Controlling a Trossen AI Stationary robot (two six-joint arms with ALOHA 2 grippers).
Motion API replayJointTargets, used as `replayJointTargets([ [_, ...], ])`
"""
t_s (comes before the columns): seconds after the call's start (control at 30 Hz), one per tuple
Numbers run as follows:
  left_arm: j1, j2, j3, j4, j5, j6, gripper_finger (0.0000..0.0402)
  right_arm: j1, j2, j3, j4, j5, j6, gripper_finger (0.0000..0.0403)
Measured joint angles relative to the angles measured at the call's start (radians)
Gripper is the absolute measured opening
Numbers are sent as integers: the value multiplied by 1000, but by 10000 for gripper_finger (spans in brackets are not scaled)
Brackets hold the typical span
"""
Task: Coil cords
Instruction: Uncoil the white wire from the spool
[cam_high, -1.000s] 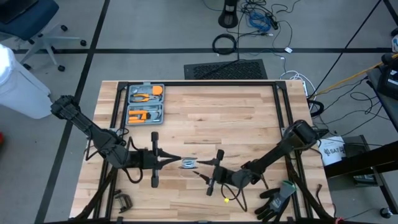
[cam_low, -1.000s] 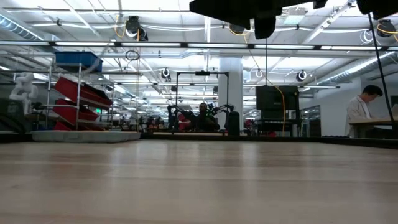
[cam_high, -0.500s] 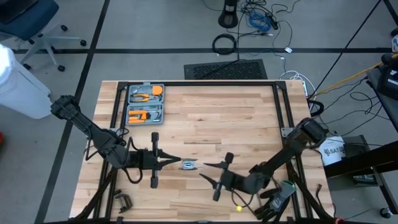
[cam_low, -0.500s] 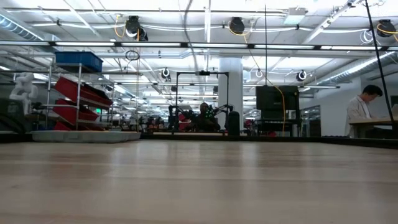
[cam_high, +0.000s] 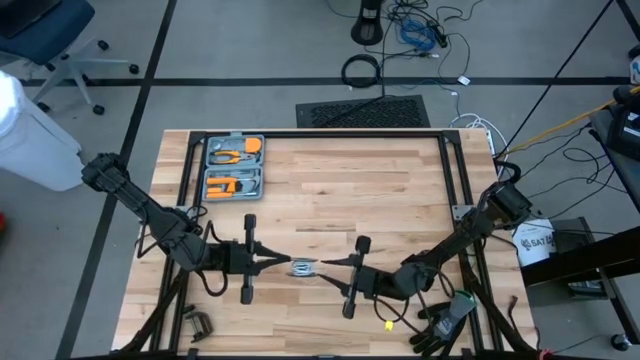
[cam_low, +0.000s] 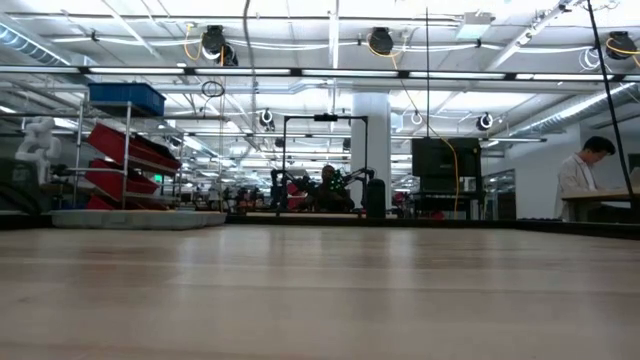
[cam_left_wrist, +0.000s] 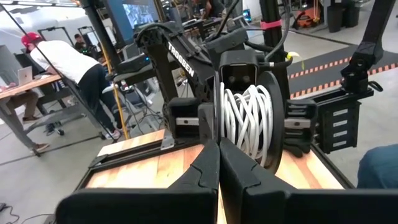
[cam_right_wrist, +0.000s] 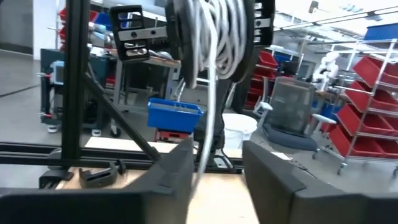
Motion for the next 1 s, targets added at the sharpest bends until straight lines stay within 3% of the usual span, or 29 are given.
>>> replayJointTargets([
  [0.2, 0, 0, 0, -15, 0, 0, 1, 19, 0, 0, 11, -1, -25, 9],
  [0.43, 0, 0, 0, -84, -95, 9, 1, 56, 0, 0, 158, 59, -70, 2],
  [0.57, 3, 6, 0, -79, -152, 56, 1, 61, 0, 14, 210, 42, -97, 1],
  [0.8, 47, 54, 0, -39, -238, 131, 1, 36, 0, 111, 101, -30, -95, 1],
  [1.0, 82, 110, 0, 140, -301, 239, 1, 1, 4, 181, -110, -32, 0, 0],
])
